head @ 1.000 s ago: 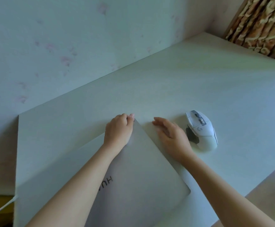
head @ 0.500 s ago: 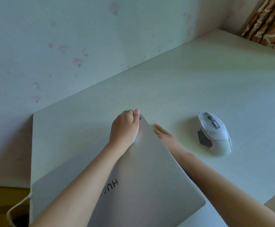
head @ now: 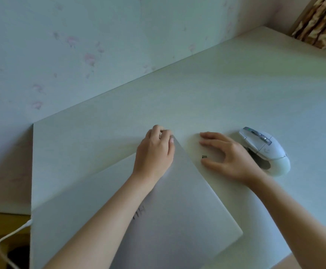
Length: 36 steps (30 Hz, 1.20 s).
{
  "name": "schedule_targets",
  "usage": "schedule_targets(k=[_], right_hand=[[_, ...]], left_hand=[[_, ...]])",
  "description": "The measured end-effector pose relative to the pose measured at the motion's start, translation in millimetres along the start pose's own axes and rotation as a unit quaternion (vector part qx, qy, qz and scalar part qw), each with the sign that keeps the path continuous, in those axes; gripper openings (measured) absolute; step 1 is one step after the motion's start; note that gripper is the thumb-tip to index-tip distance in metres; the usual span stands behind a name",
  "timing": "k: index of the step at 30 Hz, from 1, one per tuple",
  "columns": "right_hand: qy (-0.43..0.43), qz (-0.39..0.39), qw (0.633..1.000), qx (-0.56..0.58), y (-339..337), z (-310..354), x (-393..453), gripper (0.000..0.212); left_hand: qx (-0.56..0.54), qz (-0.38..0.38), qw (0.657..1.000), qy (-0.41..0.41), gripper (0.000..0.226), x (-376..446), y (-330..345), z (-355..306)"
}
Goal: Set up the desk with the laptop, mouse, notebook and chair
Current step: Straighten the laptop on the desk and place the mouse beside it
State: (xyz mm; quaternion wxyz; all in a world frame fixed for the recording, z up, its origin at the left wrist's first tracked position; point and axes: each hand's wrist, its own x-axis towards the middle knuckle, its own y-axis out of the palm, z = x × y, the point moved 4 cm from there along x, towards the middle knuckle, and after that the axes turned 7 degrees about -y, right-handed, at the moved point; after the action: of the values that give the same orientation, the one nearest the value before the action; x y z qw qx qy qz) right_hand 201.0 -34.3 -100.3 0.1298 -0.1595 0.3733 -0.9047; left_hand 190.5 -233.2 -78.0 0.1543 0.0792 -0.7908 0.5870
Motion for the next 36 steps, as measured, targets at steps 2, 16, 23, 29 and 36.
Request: schedule_targets(k=[2, 16, 23, 29, 36], right_hand=[[-0.002, -0.008, 0.999, -0.039, 0.7, 1.0, -6.2, 0.053], [0.052, -0.125, 0.983, 0.121, 12.4, 18.9, -3.4, 0.015], [0.132, -0.130, 0.923, 0.337, 6.6, 18.8, 6.8, 0.015], [0.183, -0.059, 0.919, 0.343, 12.3, 12.1, 15.8, 0.023], [0.167, -0.007, 0.946, 0.279, 14.5, 14.7, 43.7, 0.017]], left_hand=[[-0.006, 0.005, 1.000, 0.030, 0.027, -4.5, 1.8, 0.0], [0.054, 0.208, 0.970, 0.116, 0.066, -26.1, 6.1, 7.4], [0.038, 0.203, 0.973, 0.106, 0.065, -26.8, 4.6, 9.2], [0.002, 0.195, 0.977, 0.085, 0.067, -25.4, 2.4, 9.8], [-0.016, 0.166, 0.984, 0.056, 0.073, -23.2, -1.1, 11.3]])
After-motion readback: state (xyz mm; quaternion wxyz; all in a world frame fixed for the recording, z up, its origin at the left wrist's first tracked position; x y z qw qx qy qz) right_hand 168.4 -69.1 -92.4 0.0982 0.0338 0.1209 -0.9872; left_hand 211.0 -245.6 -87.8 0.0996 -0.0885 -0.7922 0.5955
